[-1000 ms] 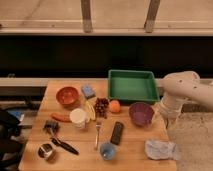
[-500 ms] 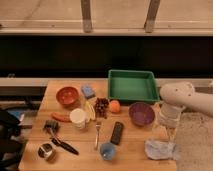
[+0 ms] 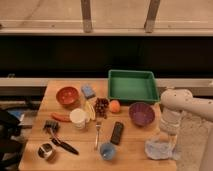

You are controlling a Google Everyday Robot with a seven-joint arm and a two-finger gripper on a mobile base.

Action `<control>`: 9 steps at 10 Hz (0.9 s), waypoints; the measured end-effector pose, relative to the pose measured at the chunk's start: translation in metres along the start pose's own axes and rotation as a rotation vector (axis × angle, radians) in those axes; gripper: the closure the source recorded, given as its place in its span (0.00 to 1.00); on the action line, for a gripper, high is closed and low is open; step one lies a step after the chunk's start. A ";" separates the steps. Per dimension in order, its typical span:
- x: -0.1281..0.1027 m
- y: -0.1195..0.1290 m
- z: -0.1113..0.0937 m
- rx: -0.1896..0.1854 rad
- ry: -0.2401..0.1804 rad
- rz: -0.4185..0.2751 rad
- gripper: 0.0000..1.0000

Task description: Place towel in table surface

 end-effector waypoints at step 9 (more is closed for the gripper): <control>-0.004 -0.009 0.028 0.023 0.081 0.043 0.91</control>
